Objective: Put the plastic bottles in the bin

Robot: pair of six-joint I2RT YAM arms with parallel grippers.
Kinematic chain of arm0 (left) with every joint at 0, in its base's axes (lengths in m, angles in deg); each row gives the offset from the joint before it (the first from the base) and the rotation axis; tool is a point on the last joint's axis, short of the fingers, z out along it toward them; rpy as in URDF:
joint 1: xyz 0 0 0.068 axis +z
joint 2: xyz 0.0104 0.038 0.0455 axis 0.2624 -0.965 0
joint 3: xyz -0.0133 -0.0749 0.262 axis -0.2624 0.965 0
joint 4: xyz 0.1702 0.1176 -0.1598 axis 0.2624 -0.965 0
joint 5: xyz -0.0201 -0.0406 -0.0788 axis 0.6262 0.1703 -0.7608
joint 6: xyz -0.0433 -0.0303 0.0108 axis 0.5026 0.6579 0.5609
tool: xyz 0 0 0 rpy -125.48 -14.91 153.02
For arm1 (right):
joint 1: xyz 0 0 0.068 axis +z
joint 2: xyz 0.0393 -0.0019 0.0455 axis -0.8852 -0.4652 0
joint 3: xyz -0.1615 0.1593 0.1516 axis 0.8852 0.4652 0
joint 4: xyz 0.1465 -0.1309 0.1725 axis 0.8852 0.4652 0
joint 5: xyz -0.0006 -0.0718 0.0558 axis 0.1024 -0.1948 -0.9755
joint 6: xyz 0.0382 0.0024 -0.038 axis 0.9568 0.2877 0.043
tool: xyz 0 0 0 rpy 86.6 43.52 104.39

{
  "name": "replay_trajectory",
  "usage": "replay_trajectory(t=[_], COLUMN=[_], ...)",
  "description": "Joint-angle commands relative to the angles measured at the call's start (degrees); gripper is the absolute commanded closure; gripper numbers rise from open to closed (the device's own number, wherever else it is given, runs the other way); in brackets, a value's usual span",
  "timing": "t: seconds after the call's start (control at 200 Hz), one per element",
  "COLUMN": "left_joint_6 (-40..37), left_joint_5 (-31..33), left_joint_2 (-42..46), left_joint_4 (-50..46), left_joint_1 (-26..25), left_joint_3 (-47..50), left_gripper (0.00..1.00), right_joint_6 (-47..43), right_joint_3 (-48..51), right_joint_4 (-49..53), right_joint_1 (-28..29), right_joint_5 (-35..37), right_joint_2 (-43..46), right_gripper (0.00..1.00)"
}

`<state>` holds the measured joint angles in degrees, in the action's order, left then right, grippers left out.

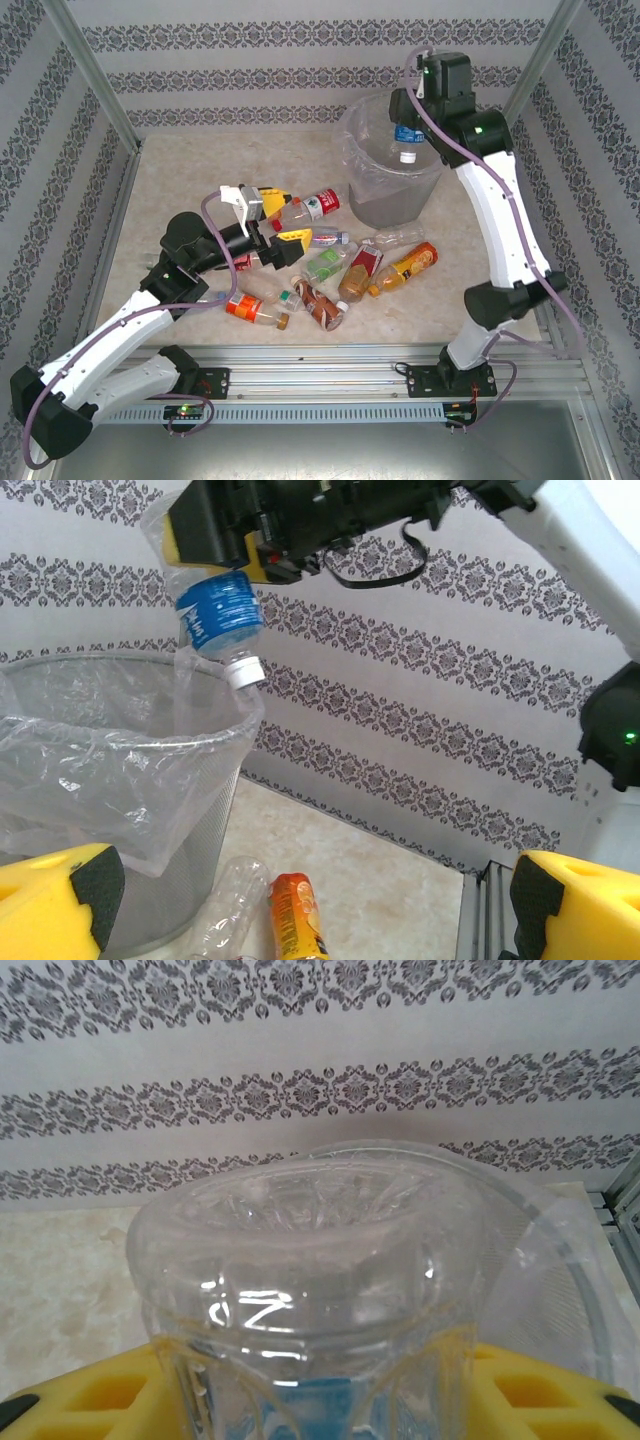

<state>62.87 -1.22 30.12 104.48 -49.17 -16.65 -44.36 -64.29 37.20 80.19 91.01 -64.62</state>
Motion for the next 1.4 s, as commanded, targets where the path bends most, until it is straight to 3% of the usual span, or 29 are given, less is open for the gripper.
replay_trajectory(t=[0.0, 0.2, 0.575, 1.394], left_joint_6=[0.3, -2.5, -5.5, -7.7], left_joint_5=[-1.7, -3.9, -6.1, -6.7], left_joint_2=[-0.3, -0.8, -2.4, -3.4], left_joint_4=[0.7, -0.7, -4.3, -8.9], left_joint_1=[1.1, 2.2, 3.6, 3.8], left_joint_3=[-0.9, -0.5, -1.5, -3.4], left_gripper=[0.0, 0.0, 0.0, 0.0], right_joint_6=[-1.9, -1.9, -3.0, -1.8], right_joint_3=[-6.0, -11.8, -12.4, -14.1], right_joint_4=[4.5, 8.1, 11.7, 18.9], right_joint_1=[-1.3, -3.9, -6.7, -6.4], right_joint_5=[-1.4, -5.9, -13.8, -14.6], right_joint_2=[-4.6, -12.5, -19.7, -31.7], right_gripper=[0.46, 0.45, 0.44, 0.4])
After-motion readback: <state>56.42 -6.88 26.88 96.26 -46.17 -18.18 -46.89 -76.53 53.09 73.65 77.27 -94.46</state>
